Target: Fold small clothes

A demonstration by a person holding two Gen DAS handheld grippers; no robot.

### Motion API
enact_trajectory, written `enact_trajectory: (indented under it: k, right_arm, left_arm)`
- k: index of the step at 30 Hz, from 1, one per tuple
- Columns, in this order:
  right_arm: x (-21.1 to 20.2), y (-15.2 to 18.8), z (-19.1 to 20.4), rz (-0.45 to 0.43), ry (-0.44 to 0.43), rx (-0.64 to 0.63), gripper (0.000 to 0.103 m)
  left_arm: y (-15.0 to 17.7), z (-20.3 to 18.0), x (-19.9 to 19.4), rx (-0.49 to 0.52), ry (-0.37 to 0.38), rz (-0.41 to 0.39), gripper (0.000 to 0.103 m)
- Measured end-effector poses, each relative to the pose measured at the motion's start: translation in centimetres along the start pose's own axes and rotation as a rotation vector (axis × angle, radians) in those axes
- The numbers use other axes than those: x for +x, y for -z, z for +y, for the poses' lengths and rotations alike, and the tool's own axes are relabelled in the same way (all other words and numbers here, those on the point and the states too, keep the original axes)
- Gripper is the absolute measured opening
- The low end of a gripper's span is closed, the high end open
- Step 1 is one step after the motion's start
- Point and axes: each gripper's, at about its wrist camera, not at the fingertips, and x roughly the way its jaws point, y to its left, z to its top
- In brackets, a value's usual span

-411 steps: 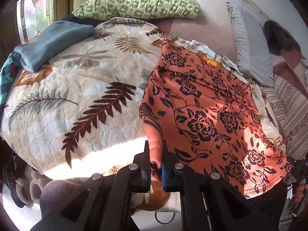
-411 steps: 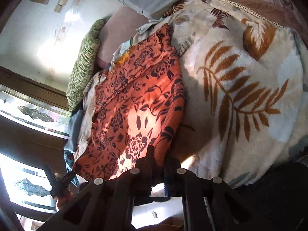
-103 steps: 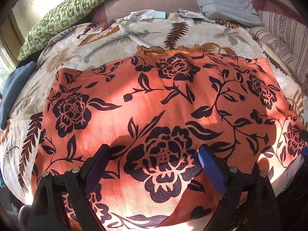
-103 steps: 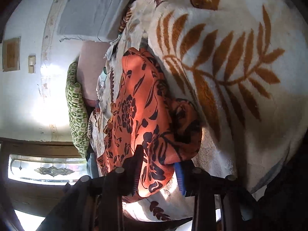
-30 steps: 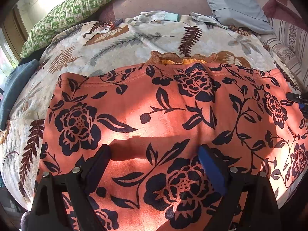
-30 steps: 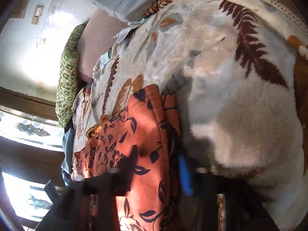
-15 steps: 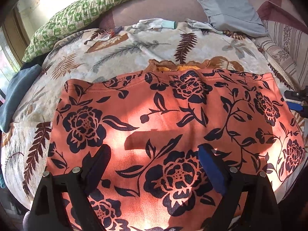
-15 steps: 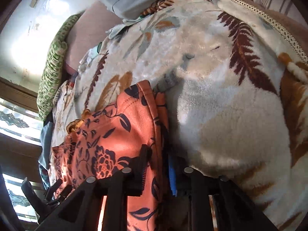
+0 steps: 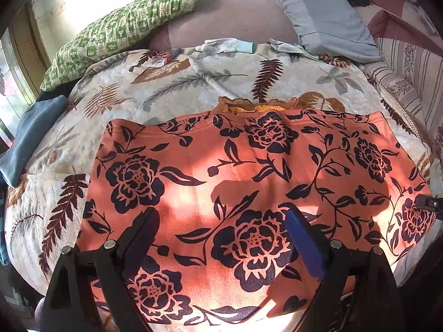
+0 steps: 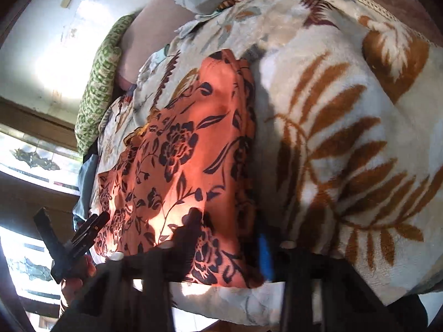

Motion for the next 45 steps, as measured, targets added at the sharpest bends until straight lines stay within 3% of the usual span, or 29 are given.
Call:
enact_trajectory:
  k: [2, 4, 8, 9, 12, 13, 14, 15, 18, 21, 25, 30, 33, 35, 36, 39, 40, 41, 42, 43, 45]
  right_arm:
    - [-0.1, 0.0, 0.6, -0.014, 0.041, -0.019, 0.023]
    - [1.4, 0.4, -0.3, 0.013, 0.143, -0.014, 0.02]
    - [0.6, 1.0, 1.0, -0.034, 0.194, -0.045, 0.021]
    - [0.8, 0.9, 0.9, -0.034, 0.195, -0.031, 0.025]
    - [0.7, 0.8, -0.9, -0.025, 0.118, 0.081, 0.036]
    - [-0.1, 1.0, -1.0, -0.046, 0.103, 0.102, 0.058]
    - [-1.1, 1.2, -1.2, -0.076, 0.114, 0.11, 0.068]
    - [-2.2, 1.6, -1.3, -0.119, 0.123, 0.124, 0.07]
    - [-5.7, 3.7, -2.2, -0.216, 0.064, 0.218, 0.071]
    - [-6.9, 6.0, -1.8, -0.233, -0.04, 0.255, 0.071]
    - [-4.1, 6.4, -0.7, -0.115, -0.096, 0.313, 0.071]
    - [1.0, 6.2, -1.5, -0.04, -0.114, 0.415, 0.072]
    - [1.2, 5.8, -2.0, -0.123, -0.146, 0.44, 0.07]
    - [0.0, 5.2, -1.4, -0.201, -0.082, 0.364, 0.053]
    - [-0.4, 4.9, -1.1, -0.211, -0.057, 0.339, 0.031]
    - [-0.4, 4.1, 0.1, -0.179, 0.002, 0.252, 0.028]
    - [0.0, 3.9, 0.3, -0.151, 0.04, 0.225, 0.031]
    - [0.4, 4.0, 0.0, -0.112, 0.043, 0.235, 0.031]
    - [0.8, 4.1, -0.3, -0.094, 0.03, 0.259, 0.038]
    - [1.0, 4.3, -0.5, -0.1, 0.017, 0.272, 0.054]
    - [1.3, 4.4, -0.4, -0.124, -0.029, 0.282, 0.065]
  left_arm:
    - [-0.2, 0.2, 0.2, -0.023, 0.006, 0.008, 0.092]
    - [-0.2, 0.3, 0.1, -0.024, 0.015, 0.006, 0.092]
    - [-0.4, 0.4, -0.1, -0.019, 0.008, -0.005, 0.092]
    - [-0.4, 0.5, 0.2, -0.029, 0.015, 0.006, 0.092]
    - [-0.1, 0.8, 0.3, -0.028, 0.014, 0.009, 0.092]
    - [0.0, 1.0, 0.3, -0.031, 0.01, 0.007, 0.092]
    - [0.1, 1.2, 0.3, -0.04, 0.012, 0.007, 0.092]
    - [0.1, 1.4, 0.3, -0.053, 0.016, 0.008, 0.092]
    - [0.2, 1.9, 0.4, -0.075, 0.022, 0.015, 0.092]
    - [0.4, 1.7, 0.5, -0.069, 0.023, 0.023, 0.092]
    - [0.5, 1.5, -0.2, -0.056, 0.026, 0.01, 0.092]
    - [0.7, 2.1, -0.8, -0.072, 0.019, -0.001, 0.092]
    - [1.5, 1.6, 0.7, -0.051, 0.01, 0.055, 0.092]
    - [2.4, 0.5, 2.9, 0.014, -0.028, 0.128, 0.093]
    - [2.7, 0.1, 3.0, 0.042, -0.051, 0.102, 0.094]
    - [2.2, 0.0, 1.5, 0.03, -0.042, 0.072, 0.093]
    - [1.9, 0.1, 0.4, 0.013, -0.019, 0.026, 0.093]
    - [1.7, 0.1, -0.6, 0.015, -0.02, -0.024, 0.093]
    - [1.6, -0.1, -1.1, 0.036, -0.042, -0.051, 0.093]
    - [1.6, -0.5, -0.7, 0.07, -0.064, -0.04, 0.093]
    - [2.6, -1.1, 2.9, 0.14, -0.075, 0.118, 0.094]
